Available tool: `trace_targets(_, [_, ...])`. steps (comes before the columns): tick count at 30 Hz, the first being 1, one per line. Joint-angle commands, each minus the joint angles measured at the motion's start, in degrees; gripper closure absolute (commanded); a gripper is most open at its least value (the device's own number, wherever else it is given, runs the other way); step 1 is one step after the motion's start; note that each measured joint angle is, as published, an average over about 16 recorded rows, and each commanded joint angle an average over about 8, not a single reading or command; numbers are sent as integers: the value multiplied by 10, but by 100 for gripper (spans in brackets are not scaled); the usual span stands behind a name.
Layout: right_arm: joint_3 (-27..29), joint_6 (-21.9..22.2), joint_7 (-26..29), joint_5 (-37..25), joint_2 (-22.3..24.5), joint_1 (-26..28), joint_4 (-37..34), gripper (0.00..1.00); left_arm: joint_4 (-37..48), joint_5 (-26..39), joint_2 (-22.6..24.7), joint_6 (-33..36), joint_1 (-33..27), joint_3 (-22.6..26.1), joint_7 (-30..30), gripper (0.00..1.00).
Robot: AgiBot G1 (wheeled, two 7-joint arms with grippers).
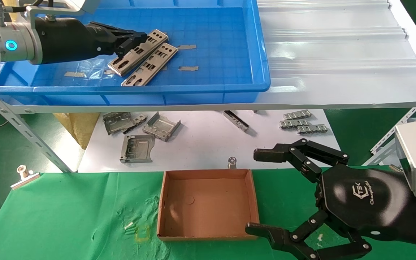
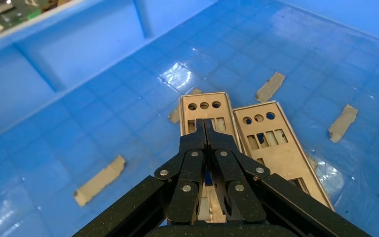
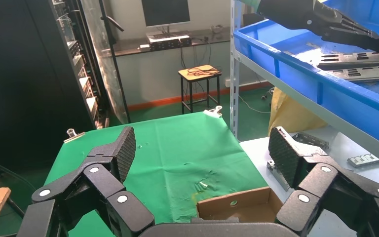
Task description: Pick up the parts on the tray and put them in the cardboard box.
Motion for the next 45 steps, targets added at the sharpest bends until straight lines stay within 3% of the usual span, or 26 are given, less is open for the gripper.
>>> trace_targets(1, [0, 0, 0, 0, 0, 0, 0, 0, -2, 1, -1, 0, -1, 1, 5, 8])
trace_targets(2, [0, 0, 0, 0, 0, 0, 0, 0, -3, 1, -2, 3, -2, 1, 8, 0])
trace_targets(18, [0, 0, 0, 0, 0, 0, 0, 0, -1, 11, -1, 4, -7, 7, 39, 0])
trace_targets(30, [0, 0, 0, 0, 0, 0, 0, 0, 13, 0, 6, -5, -2, 0, 22, 0])
trace_targets(32, [0, 0, 0, 0, 0, 0, 0, 0, 14, 0, 7, -4, -1, -1, 18, 17])
trace_targets(38, [0, 0, 0, 0, 0, 0, 0, 0, 15, 0, 10, -5, 3, 0, 11, 92])
trace_targets(40, [0, 0, 0, 0, 0, 0, 0, 0, 15, 0, 10, -6, 4, 0, 9, 100])
trace_targets(45, [0, 0, 0, 0, 0, 0, 0, 0, 14, 1, 11, -10, 5, 0, 6, 100])
